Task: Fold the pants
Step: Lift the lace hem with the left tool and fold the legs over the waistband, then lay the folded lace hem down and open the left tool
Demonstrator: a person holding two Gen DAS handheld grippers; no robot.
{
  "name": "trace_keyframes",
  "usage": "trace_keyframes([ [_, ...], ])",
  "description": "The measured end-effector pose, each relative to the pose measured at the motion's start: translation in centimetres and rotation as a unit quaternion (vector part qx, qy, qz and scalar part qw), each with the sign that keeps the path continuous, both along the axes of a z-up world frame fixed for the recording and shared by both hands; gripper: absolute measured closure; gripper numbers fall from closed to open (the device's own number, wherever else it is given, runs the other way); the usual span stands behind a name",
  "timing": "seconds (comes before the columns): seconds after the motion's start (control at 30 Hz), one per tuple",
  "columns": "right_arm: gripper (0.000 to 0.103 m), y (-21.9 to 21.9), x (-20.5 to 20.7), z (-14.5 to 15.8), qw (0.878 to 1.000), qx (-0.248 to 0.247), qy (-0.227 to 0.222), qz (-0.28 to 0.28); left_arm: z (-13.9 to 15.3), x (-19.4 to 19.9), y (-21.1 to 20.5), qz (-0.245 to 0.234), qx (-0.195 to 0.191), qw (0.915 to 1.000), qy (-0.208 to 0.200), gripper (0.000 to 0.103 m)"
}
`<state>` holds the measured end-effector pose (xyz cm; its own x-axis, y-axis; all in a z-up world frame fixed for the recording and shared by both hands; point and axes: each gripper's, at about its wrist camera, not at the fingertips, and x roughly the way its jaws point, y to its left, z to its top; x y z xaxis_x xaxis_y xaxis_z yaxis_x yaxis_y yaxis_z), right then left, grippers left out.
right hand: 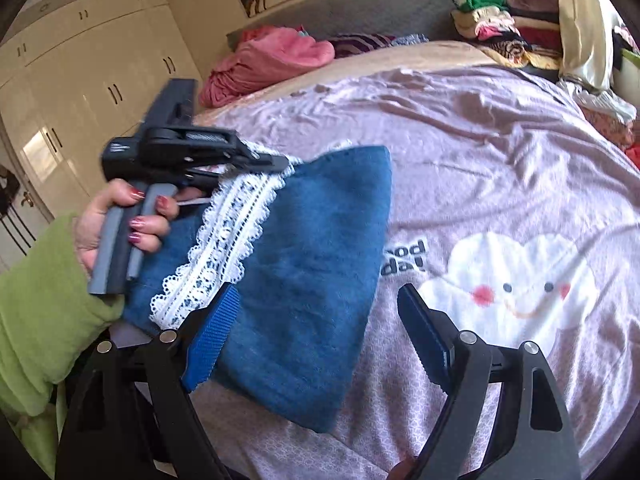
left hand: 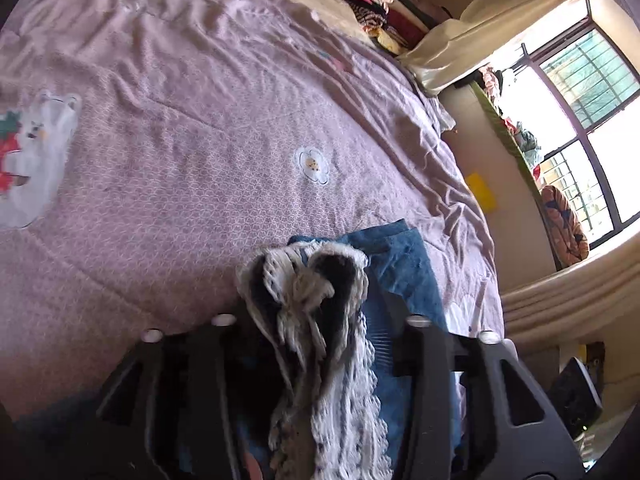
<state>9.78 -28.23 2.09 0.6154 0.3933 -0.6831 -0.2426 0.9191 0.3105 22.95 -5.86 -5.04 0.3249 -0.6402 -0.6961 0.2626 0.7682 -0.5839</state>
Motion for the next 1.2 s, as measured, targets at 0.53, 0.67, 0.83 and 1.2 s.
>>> trace_keyframes([
  [0.53, 0.018, -0.4, 0.1, -0.4, 1.000, 0.017, 0.012, 0.000, 1.4, -14.2, 3.7, 0.010, 0.011, 0.9998, 0.011, 0.036],
  [0.67, 0.018, -0.7, 0.2, -0.2, 1.000, 0.014, 0.014, -0.007, 0.6, -15.5, 1.6, -0.013, 0.033, 0.9993, 0.015, 0.039],
  [0.83, 0.018, -0.9, 0.8, -0.5, 1.000, 0.006, 0.025, -0.007, -1.1, -15.2, 0.4, 0.007, 0.074, 0.9967, 0.032, 0.065],
  [1.2, 0.018, -2.3, 0.0, -0.3, 0.999, 0.033, 0.029, -0.024, -0.5, -17.2, -0.5, -0.006, 0.119, 0.9928, 0.010, 0.095],
])
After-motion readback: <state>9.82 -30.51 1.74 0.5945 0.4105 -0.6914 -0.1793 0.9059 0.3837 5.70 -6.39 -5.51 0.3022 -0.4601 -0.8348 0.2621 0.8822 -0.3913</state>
